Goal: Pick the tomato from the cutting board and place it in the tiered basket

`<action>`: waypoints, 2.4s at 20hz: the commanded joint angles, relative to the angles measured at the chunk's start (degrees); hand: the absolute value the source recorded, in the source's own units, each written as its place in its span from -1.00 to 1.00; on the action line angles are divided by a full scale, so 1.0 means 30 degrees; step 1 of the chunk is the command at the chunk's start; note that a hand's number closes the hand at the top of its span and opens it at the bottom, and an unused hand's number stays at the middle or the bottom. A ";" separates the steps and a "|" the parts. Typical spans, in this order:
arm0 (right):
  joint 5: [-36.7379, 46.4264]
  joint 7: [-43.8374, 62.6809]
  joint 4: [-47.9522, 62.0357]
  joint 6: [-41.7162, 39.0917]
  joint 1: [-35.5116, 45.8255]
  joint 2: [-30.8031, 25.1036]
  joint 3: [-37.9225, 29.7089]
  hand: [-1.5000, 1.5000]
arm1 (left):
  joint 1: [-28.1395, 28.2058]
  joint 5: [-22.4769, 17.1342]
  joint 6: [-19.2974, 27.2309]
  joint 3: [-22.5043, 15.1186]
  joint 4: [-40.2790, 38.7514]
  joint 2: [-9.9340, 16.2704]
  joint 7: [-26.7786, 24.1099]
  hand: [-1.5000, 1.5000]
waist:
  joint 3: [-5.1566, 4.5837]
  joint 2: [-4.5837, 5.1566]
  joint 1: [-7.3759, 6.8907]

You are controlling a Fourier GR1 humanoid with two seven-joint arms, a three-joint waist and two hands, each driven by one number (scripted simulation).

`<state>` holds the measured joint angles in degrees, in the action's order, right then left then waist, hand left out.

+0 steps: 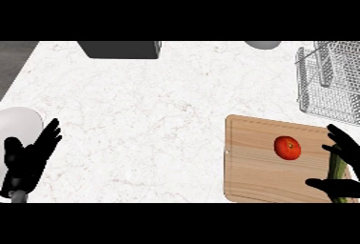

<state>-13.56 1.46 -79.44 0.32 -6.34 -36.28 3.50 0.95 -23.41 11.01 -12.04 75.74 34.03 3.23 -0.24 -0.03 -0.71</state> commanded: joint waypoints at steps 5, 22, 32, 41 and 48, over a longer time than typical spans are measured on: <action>-0.0325 0.7150 -0.1359 -0.1524 0.4053 -0.0622 0.0256 -1.00 | -0.0308 0.0648 -0.0269 0.0883 0.0095 -0.0327 0.0418 0.00 | 0.0071 0.0016 0.0136; 0.0187 1.0691 -0.1951 -0.4951 0.1763 -0.0322 -0.1409 -1.00 | -0.1222 0.1620 -0.2633 0.3324 -0.1616 -0.1055 0.0742 0.00 | 0.0075 0.0008 0.0345; 0.1482 1.0139 -0.1191 -0.7096 0.2144 0.1716 -0.2619 -1.00 | 0.0126 0.3805 -0.2589 0.3872 -0.0520 -0.3379 0.0438 0.00 | 0.0076 0.0003 0.0261; 0.3486 0.8809 0.1068 -0.7444 0.3879 0.3051 -0.3316 -1.00 | -0.0163 0.4653 -0.3901 0.5135 -0.0604 -0.3734 0.0791 0.00 | 0.0077 0.0016 0.0235; 0.5190 0.7043 0.1741 -0.7372 0.3434 0.4040 -0.3696 -1.00 | 0.0411 0.5924 -0.4386 0.5809 -0.0531 -0.4469 0.0494 0.00 | 0.0078 0.0007 0.0239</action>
<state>0.50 23.73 -74.39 -20.89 4.15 -24.79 -6.01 3.52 -8.44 -1.66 4.58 76.92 22.72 6.04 -0.05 -0.06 -0.12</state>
